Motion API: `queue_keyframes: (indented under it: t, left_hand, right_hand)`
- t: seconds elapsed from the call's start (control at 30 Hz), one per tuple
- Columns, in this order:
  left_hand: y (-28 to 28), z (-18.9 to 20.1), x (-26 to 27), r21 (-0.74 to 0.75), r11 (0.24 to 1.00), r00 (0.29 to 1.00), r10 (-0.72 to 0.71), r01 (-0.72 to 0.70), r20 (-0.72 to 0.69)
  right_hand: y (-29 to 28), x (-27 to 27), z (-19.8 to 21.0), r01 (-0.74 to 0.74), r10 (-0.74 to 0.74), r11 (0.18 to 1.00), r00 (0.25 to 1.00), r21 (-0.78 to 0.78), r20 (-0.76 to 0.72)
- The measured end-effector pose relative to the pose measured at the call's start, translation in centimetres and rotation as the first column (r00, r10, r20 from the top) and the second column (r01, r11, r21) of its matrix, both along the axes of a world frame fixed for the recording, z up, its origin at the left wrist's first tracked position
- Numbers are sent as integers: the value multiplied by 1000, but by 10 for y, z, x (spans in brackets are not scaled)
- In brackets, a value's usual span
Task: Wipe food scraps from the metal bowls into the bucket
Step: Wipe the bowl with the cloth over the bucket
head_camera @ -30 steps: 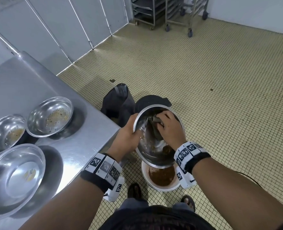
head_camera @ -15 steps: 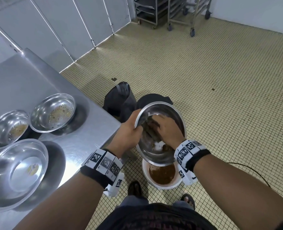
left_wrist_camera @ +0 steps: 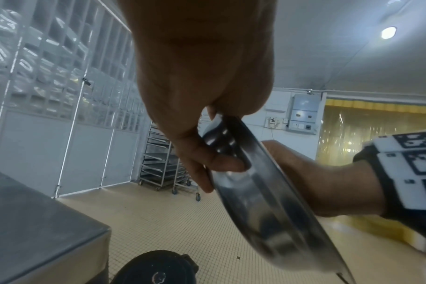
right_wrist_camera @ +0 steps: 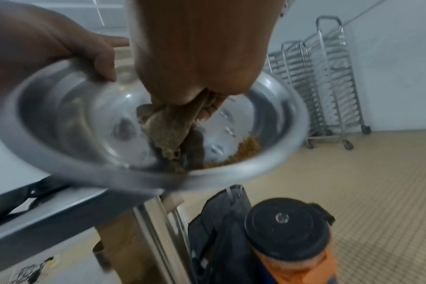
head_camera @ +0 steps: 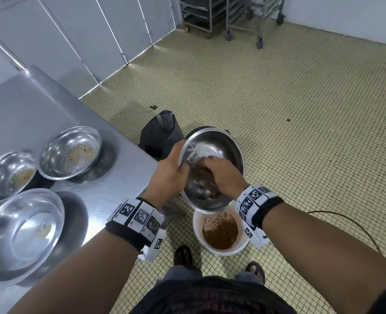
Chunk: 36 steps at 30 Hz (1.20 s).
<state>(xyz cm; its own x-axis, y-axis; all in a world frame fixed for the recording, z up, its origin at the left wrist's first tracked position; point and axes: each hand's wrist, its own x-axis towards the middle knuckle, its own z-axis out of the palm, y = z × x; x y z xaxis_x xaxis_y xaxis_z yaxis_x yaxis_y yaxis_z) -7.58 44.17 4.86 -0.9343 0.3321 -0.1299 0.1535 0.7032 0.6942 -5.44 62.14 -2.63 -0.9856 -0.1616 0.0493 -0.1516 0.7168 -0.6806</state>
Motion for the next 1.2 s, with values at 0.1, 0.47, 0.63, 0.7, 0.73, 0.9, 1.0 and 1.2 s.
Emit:
queue_keyframes:
  t: [0.1, 0.47, 0.63, 0.7, 0.73, 0.9, 1.0, 1.2]
  left_hand:
    - [-4, 3, -1, -19, 1000, 999, 18, -19, -31]
    - [-8, 11, -2, -42, 998, 978, -62, 55, -198]
    - [-5, 14, 0, -63, 995, 959, -86, 72, -268]
    - [-4, 14, 3, -69, 995, 955, -94, 78, -281]
    - [-4, 14, 5, -69, 994, 954, -99, 83, -283]
    - [-1, 10, 9, -73, 992, 945, -118, 100, -306]
    - [3, 6, 10, -80, 991, 936, -128, 108, -327]
    - [11, -5, 12, -109, 991, 939, -112, 81, -326]
  right_hand:
    - [2, 11, -17, -119, 93, 974, 986, 193, 140]
    - [39, -19, 4, 217, -164, 916, 970, 336, -179]
    - [33, -4, 2, 127, -57, 906, 982, 404, -181]
    - [30, 2, -2, 100, -24, 914, 981, 392, -194]
    - [29, 4, -3, 83, -7, 914, 982, 397, -189]
    - [28, 5, -17, -7, 46, 865, 997, 502, -64]
    - [33, 12, -23, -5, 59, 913, 991, 408, -119]
    - [44, 33, -29, -68, 96, 959, 991, 274, -91]
